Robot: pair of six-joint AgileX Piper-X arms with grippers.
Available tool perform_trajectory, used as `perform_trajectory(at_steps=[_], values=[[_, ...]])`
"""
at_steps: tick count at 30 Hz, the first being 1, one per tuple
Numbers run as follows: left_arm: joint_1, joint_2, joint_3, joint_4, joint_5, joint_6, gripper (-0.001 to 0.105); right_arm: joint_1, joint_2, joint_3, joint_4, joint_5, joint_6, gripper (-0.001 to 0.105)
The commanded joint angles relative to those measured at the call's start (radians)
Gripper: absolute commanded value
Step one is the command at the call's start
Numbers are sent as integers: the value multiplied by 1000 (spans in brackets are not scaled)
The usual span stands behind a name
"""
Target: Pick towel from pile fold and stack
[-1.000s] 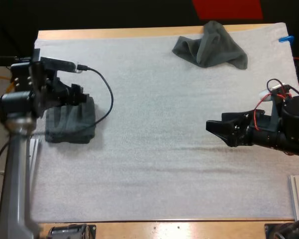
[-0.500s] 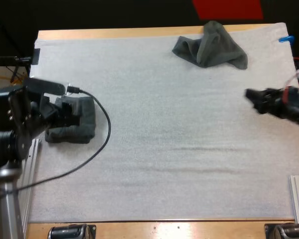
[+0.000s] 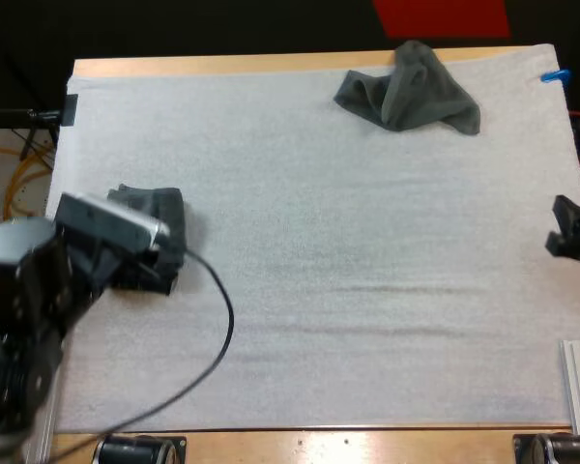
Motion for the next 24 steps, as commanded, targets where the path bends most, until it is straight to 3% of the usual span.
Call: perform_trajectory(at_steps=[1,6,9,14,19,24], values=[[-4,-44,6,4,-13,2,60,0,-42,5,4,3,-13,63],[-2,-187,85,2,-13,-17,60,0,-209,77,-3,6,-13,63],[-2,-320,178,2,-13,-30,60,0,-325,156,-4,18,-13,63],[-2,-567,272,17,-10,-33,60,0,-519,266,1,19,77,63],[-2,-754,321,147,-10,-44,60,0,-700,360,1,19,118,63],[-2,-835,332,343,-10,-43,60,0,-772,417,65,19,165,63]])
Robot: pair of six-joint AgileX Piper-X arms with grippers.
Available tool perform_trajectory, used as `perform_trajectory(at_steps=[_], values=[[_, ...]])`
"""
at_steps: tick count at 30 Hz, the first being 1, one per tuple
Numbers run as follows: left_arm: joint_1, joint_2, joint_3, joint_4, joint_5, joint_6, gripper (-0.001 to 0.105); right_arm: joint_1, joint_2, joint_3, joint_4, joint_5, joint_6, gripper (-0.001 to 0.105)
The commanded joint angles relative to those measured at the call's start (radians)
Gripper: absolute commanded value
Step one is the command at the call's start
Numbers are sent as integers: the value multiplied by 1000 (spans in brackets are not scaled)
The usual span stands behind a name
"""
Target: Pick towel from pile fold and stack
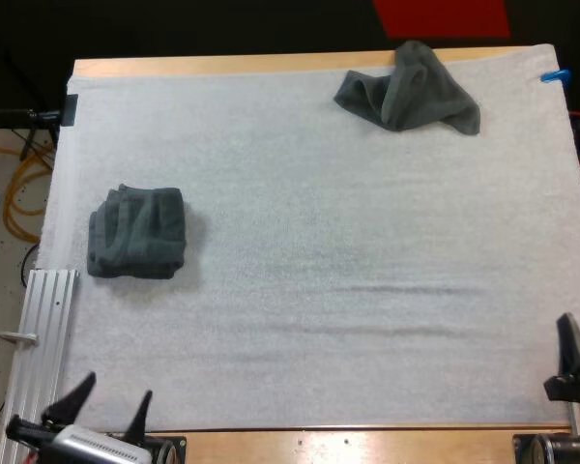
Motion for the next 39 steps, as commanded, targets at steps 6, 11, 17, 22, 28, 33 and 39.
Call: perform_trajectory(at_steps=[6,11,17,22,28,33,39], values=[[-2,-144,4,122,10,-83,60,0,-41,33,27,-6,-1,63],[3,-140,20,121,66,-95,60,0,-41,33,27,-8,-1,63],[3,-138,104,11,53,-50,60,0,-41,34,1,-8,-70,63],[3,-137,228,-240,53,-55,60,0,-39,43,-49,-8,-116,63],[3,-137,359,-400,53,-58,60,0,-39,98,-56,-11,-118,63],[3,-136,368,-421,53,-58,60,0,-39,146,-56,-19,-114,63],[3,-136,368,-421,53,-58,60,0,-39,154,-47,-26,-112,63]])
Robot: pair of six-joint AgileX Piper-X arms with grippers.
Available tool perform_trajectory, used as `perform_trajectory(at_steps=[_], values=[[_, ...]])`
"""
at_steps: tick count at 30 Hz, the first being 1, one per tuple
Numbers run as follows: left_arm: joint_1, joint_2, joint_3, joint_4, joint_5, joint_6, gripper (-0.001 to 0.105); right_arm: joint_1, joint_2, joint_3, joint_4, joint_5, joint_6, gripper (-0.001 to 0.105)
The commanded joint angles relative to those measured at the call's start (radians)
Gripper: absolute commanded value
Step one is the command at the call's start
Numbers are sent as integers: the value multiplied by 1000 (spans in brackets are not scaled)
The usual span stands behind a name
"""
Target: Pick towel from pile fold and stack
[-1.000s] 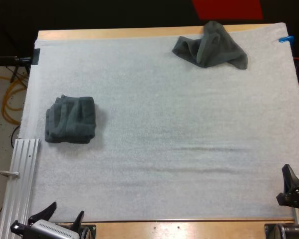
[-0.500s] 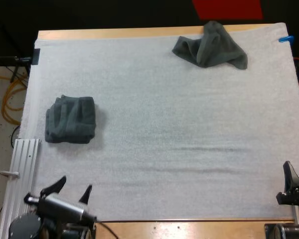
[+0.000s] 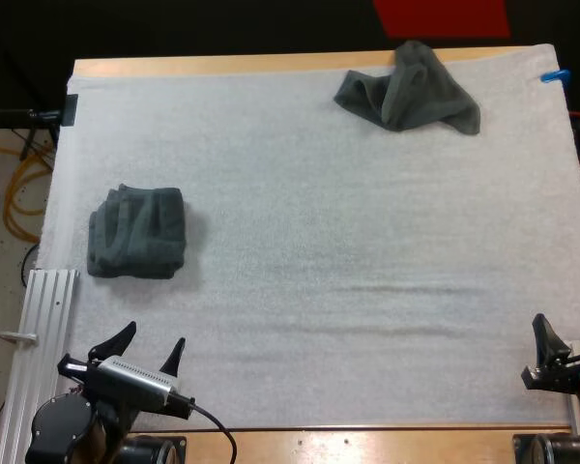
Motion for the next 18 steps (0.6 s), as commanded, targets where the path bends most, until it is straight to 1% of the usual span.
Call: perform_trajectory(at_steps=[1,18], values=[[3,-140,-5,-14,0,-3,60,0,-39,-4,-1,-9,-9,63],[3,-140,-5,-14,0,-3,60,0,-39,-4,-1,12,33,63]])
